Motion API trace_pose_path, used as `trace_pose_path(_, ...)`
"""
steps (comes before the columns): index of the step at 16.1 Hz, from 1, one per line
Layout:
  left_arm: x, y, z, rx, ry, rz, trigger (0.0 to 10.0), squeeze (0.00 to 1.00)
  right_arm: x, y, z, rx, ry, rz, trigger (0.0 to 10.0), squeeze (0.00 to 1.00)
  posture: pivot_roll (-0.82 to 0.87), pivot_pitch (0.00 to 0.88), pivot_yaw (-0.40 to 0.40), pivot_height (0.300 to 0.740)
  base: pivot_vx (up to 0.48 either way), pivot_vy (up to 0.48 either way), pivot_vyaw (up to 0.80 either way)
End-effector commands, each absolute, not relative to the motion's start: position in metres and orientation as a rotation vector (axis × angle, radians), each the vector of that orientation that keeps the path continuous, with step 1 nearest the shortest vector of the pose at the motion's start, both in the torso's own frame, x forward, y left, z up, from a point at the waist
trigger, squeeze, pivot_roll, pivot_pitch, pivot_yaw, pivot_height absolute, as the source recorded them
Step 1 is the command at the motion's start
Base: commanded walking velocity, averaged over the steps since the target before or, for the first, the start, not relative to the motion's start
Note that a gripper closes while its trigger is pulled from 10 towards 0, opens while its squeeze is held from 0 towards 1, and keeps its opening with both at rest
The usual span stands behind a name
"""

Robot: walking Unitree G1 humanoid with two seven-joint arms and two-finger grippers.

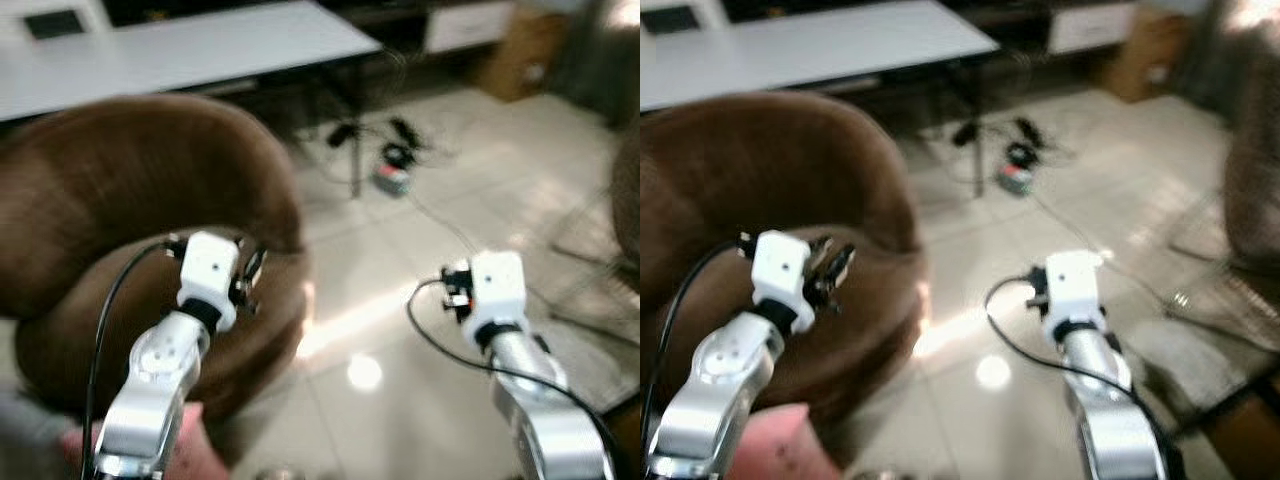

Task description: Move the pillow to the sofa from floor

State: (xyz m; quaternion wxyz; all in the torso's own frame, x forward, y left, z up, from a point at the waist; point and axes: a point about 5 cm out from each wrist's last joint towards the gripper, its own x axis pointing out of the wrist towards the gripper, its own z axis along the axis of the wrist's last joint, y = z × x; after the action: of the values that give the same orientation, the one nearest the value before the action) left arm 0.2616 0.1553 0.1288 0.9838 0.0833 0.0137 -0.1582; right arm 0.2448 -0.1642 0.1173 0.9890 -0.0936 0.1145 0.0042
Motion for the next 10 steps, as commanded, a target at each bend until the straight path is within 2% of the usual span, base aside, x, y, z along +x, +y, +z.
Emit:
trace_pose_path(1, 0.2618, 0.1601, 0.1303, 0.186, 0.027, -0.298, 10.0, 0.0, 0.2463, -0.1598, 0.1196, -0.186, 0.216, 0.022, 10.0, 0.0, -0.01, 0.025, 0.023, 0.74, 0.0, 0.0, 0.8)
trace_pose_path(10, 0.2619, 0.1594, 0.1321, 0.187, 0.017, -0.287, 10.0, 0.0, 0.2465, -0.1624, 0.1182, -0.205, 0.215, 0.03, 10.0, 0.0, -0.01, 0.009, 0.019, 0.74, 0.0, 0.0, 0.8)
